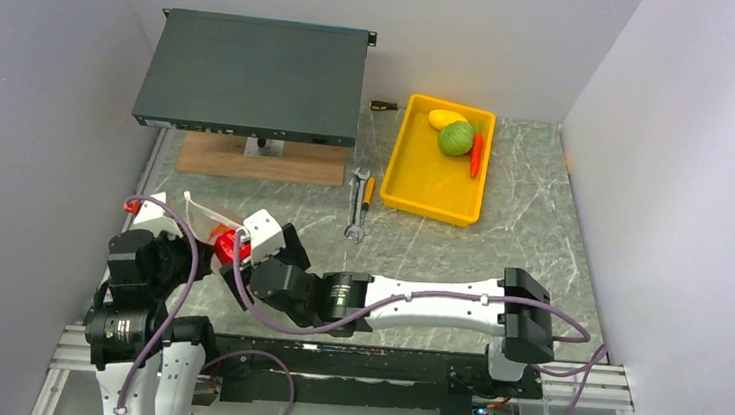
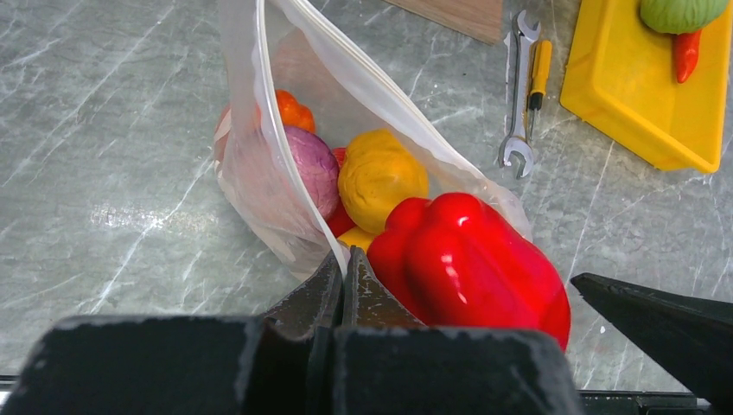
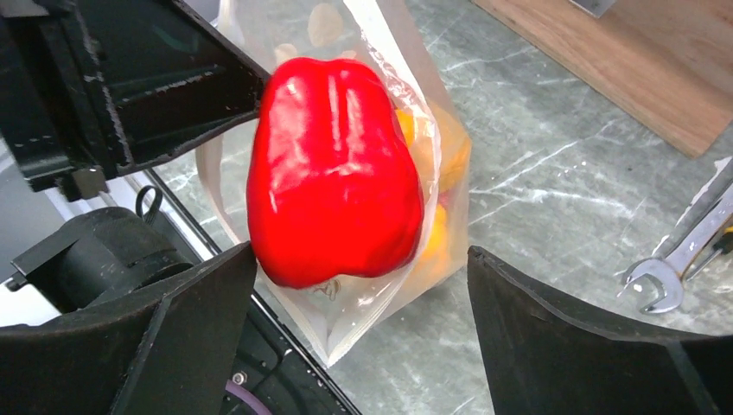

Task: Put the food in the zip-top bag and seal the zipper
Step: Place the fake vegetable in the zipper food storage bag, then adjust the zipper food storage bag at the center of the board.

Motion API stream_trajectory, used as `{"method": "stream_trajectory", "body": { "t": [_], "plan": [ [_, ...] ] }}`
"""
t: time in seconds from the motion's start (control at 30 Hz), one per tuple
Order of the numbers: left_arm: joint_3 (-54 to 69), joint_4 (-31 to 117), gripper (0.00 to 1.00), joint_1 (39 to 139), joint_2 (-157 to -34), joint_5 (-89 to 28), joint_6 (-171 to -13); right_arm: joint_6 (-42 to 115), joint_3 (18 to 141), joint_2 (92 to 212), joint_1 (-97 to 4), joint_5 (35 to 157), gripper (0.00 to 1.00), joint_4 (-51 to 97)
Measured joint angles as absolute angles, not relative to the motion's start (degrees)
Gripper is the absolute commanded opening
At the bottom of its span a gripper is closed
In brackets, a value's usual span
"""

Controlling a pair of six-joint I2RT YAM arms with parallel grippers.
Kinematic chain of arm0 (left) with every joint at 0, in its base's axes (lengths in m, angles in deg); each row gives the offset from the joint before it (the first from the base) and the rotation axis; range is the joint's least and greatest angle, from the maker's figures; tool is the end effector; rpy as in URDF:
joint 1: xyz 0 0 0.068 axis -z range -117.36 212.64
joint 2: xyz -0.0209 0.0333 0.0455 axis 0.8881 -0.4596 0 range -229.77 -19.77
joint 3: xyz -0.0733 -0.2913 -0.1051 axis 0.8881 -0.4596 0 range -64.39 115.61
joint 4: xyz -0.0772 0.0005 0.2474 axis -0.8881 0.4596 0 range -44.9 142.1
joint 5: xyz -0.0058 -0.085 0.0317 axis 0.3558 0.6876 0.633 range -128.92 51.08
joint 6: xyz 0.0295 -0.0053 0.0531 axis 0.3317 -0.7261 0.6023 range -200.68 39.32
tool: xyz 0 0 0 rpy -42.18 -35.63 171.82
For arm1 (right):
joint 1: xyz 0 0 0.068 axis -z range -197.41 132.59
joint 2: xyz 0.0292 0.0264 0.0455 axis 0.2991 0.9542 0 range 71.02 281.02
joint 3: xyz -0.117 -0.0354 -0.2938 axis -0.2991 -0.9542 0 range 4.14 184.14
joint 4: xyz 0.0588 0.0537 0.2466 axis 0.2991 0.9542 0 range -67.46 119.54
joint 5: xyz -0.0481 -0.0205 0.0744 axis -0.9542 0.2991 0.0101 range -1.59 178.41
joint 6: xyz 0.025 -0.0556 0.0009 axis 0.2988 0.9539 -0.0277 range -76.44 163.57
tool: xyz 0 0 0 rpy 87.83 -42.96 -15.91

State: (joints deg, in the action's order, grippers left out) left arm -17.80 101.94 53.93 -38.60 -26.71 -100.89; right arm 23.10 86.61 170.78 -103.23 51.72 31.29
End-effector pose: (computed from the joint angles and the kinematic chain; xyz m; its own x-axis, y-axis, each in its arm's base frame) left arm 0.0175 -0.0071 0.3222 -0.4627 -0.4125 -0.7847 -0.1332 0.9075 -0.3985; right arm 0.0578 0.4183 0.3564 -0.2958 -0.2026 -0.9335 -0.7015 0.7094 0.0683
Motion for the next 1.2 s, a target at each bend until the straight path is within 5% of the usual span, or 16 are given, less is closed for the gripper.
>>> {"method": "stream_trajectory", "body": {
  "t": [0.33,0.53,0.93,1.2],
  "plan": [
    [-17.83,101.94,0.0,53.93,-38.6,-26.71,-100.89,22.9,90.29,170.34,-102.64,55.79,0.92,34.6],
    [-17.83,101.94,0.0,53.93,-38.6,-26.69,-100.89,16.12,81.85,163.13,-95.45,64.8,0.57,32.34],
    [-17.83,101.92,0.0,53.82,-38.6,-26.69,-100.89,8.95,75.38,161.06,-88.34,80.79,0.56,25.46],
    [-17.83,101.94,0.0,53.82,-38.6,-26.69,-100.89,6.88,74.46,163.22,-88.65,84.44,0.39,19.8]
  ]
}}
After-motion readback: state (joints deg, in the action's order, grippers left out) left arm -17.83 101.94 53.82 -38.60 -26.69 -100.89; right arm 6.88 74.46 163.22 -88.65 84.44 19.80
